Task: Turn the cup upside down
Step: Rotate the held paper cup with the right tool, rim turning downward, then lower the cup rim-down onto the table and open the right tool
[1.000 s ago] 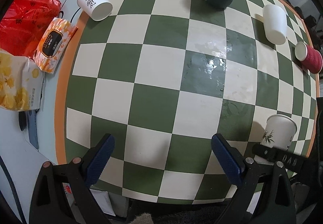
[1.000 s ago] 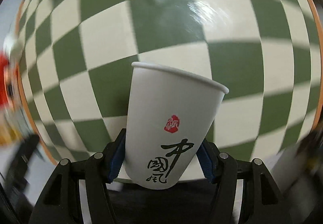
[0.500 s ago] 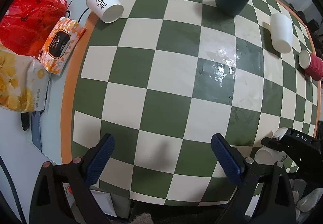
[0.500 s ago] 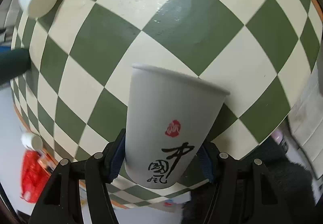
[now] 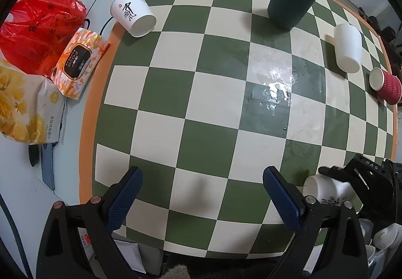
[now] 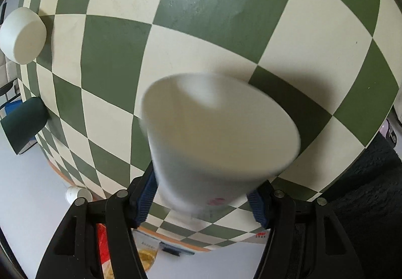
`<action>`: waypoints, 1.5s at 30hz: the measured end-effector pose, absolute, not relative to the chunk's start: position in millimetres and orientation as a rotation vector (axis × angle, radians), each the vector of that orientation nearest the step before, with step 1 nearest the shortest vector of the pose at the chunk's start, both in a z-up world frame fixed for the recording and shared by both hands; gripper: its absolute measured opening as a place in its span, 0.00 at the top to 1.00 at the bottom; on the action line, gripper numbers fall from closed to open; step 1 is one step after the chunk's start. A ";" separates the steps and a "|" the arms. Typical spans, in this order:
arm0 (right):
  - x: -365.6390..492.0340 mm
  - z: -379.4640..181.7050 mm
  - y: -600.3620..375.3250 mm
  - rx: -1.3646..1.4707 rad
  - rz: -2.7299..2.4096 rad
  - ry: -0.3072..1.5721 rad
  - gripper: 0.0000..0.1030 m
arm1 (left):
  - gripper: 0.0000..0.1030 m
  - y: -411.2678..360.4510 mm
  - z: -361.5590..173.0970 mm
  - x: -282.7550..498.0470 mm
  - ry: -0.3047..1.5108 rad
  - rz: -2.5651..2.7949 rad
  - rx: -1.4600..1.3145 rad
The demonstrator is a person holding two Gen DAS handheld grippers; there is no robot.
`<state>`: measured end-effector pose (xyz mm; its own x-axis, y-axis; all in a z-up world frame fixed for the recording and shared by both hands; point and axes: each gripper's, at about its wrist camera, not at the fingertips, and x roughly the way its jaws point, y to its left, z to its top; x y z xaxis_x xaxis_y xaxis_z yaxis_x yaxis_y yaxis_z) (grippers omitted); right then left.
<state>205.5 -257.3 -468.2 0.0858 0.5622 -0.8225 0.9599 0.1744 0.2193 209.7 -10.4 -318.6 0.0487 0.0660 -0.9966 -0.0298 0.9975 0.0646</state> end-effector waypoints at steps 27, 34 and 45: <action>221.8 -360.3 -103.9 -0.975 0.304 1.468 0.13 | 0.05 -10.6 -327.6 191.1 1.523 0.064 0.003; 206.9 -411.7 -71.1 -1.396 0.526 1.387 0.14 | 0.05 12.9 -342.6 184.4 1.557 0.130 -0.045; 201.9 -466.6 -62.6 -1.477 0.617 1.512 0.38 | 0.05 20.8 -344.0 183.8 1.560 0.157 -0.059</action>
<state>201.9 -62.6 -466.6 0.1255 -0.5059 -0.8534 -0.9586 0.1597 -0.2357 183.8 20.8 -344.0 0.0033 0.0627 -0.9980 -0.1378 0.9885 0.0616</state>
